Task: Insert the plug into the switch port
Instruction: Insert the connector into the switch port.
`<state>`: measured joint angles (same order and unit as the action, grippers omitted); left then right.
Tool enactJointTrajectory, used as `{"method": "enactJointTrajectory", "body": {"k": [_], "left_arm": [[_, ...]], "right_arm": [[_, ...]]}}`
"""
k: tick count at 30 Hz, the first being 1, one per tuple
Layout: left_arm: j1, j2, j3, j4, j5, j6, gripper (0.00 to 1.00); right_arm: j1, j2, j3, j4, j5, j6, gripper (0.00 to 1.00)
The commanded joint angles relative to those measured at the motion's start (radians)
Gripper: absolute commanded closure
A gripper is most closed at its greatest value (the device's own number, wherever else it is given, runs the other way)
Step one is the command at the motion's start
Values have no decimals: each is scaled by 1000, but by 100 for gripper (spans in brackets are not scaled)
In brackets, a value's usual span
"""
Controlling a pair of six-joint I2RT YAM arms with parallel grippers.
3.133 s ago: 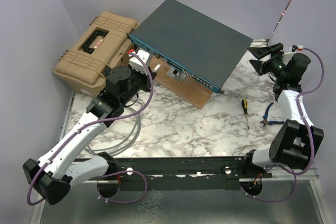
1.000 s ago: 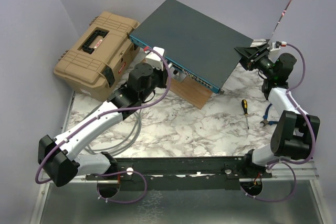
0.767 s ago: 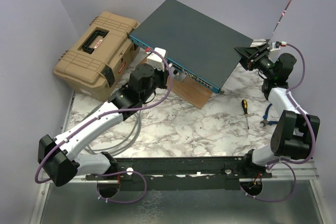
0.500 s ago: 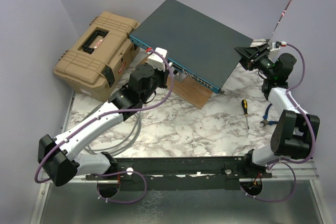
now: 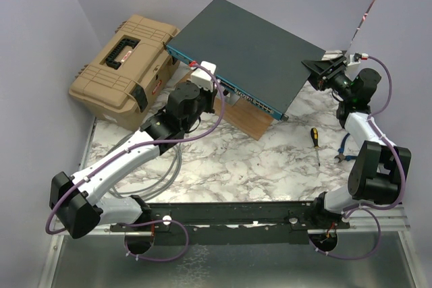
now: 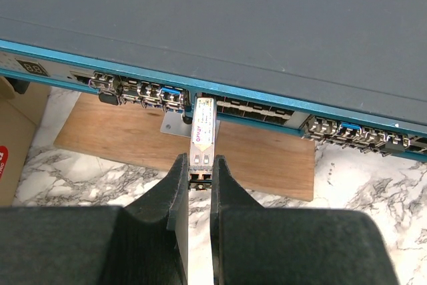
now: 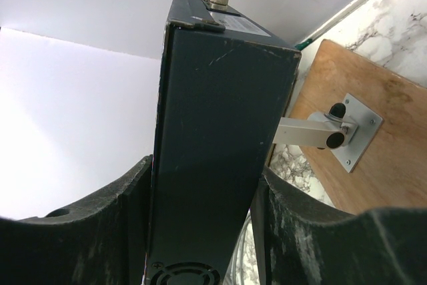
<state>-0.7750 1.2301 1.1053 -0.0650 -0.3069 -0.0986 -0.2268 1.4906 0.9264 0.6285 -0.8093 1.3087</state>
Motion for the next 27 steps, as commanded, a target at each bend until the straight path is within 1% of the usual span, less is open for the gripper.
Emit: {"method": "enactJointTrajectory", "body": {"k": [1,12,22,27], "left_arm": [[-8,8,30,15,-7,19,100],[-31,4,53,21,5,59,100],[-42,30,56,13,-42,82,100],[-41,35,68,-39,-93,87,100]], "right_arm": [[11,13,7,51,-19,-31,94],[10,22,10,53,-19,-29,95],[11,26,13,60,-24,-28,95],[11,27,11,61,-25,-28,95]]}}
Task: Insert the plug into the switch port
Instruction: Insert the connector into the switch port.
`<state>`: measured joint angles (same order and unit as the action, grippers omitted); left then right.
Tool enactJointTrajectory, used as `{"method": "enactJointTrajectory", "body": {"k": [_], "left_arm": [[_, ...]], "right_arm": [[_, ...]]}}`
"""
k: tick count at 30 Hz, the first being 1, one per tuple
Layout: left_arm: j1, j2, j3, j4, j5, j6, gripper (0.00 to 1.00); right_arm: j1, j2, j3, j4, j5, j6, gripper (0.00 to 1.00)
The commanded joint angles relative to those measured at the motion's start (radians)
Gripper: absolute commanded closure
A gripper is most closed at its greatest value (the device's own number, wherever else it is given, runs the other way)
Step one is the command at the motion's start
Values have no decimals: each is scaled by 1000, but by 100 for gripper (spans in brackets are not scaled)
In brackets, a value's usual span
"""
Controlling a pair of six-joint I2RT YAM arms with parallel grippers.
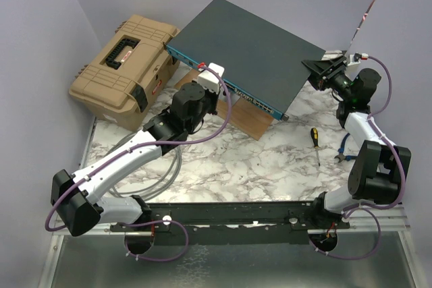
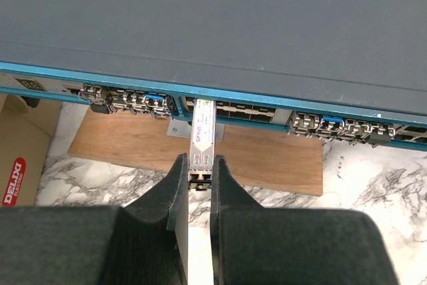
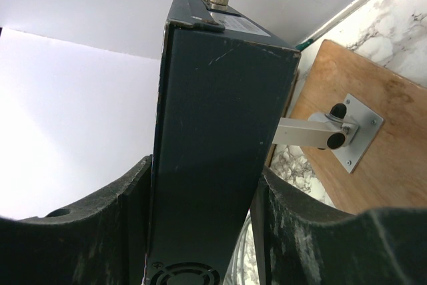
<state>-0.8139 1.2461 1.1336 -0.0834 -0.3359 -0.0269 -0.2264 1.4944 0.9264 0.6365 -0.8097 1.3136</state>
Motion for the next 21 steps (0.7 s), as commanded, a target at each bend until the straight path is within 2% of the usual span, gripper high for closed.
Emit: {"method": "enactJointTrajectory", "body": {"k": [1,9,21], "left_arm": [[-2,19,39,-31,-74,18,100],[-3,9,41,-64,-101,22,100],[-2,30,81,-37,-42,22,100]], "right_arm": [[10,24,11,54,-25,-33,95],[10,27,16,54,-23,-33,96],[10,32,21,58,-25,-30,96]]}}
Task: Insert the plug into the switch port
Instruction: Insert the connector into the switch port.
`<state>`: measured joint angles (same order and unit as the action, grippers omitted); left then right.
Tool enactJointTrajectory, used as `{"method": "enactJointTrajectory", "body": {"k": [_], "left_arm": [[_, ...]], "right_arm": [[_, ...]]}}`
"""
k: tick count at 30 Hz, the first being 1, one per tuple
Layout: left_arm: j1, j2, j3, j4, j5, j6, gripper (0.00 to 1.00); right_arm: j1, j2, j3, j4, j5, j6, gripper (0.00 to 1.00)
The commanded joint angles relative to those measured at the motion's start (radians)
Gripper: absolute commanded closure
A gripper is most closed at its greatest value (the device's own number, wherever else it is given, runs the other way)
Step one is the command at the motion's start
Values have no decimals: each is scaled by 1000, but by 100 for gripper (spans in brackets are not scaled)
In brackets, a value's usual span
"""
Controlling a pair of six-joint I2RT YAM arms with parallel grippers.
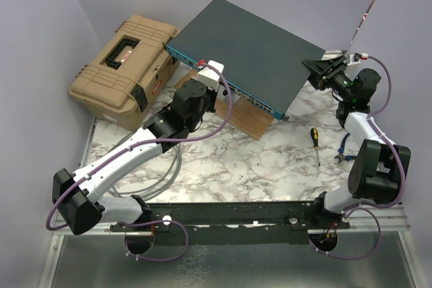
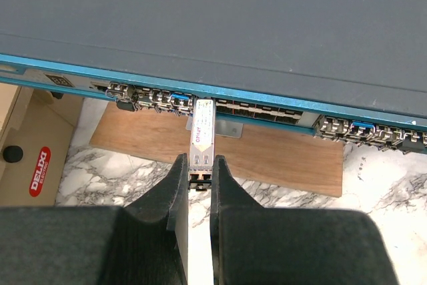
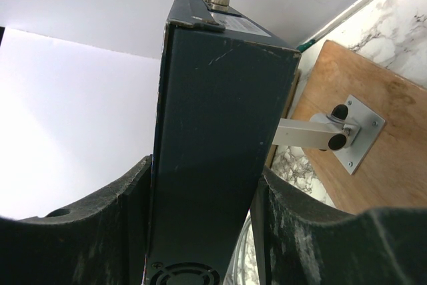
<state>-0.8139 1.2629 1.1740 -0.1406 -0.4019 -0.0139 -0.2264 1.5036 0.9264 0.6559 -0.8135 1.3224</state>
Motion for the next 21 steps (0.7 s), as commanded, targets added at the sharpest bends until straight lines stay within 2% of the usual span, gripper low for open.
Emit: {"method": "enactJointTrajectory", "body": {"k": [1,21], "left_arm": [[-3,17,42,19,25,9,100],[-18,23,61,16,55,3,100]], "right_arm": [[10,23,21,40,-21,-38,96],[10,24,21,46,-23,-30,97]]}}
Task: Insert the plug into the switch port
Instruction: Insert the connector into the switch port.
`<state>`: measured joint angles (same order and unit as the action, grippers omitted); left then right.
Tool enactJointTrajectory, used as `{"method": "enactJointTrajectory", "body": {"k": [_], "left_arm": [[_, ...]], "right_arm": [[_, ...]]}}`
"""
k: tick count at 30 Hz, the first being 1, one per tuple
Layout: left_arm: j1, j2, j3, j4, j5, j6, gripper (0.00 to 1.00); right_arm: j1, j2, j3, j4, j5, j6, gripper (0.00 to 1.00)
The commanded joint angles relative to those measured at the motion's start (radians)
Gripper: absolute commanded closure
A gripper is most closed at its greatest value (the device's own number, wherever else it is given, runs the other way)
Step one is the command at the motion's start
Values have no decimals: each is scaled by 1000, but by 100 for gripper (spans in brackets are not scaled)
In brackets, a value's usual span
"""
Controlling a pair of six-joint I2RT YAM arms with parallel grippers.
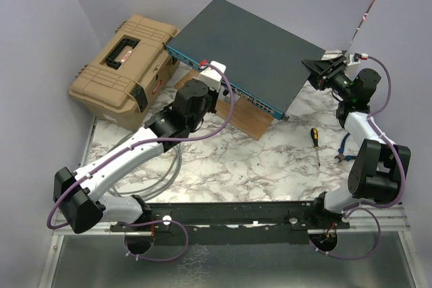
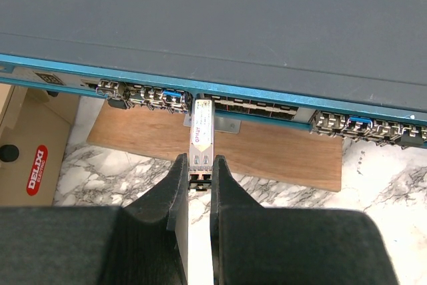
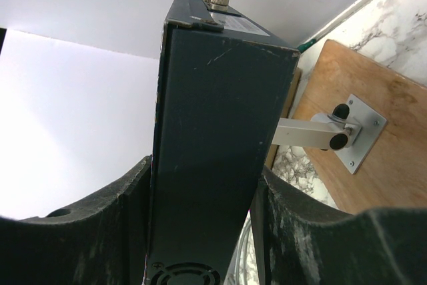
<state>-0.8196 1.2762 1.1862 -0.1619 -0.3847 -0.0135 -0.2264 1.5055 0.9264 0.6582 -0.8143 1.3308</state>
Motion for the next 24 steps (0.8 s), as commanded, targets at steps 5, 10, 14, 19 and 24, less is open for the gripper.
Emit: {"method": "enactJointTrajectory", "body": {"k": [5,10,14,19,24], "left_arm": [[-25,15,56,37,37,0,100],[-40,17,60,37,40,-5,100],[-43,25,55,37,33,-5,100],[-43,31,38,53,14,5,100],[-39,17,-6,107,10,9,100]], "right_arm": [[10,22,19,43,-22,-39,97],[11,22,19,44,-22,-39,97],[10,24,19,47,-24,-38,97],[11,30,12,71,-32,-27,97],[10,37,2,104,-47,-6,97]]}}
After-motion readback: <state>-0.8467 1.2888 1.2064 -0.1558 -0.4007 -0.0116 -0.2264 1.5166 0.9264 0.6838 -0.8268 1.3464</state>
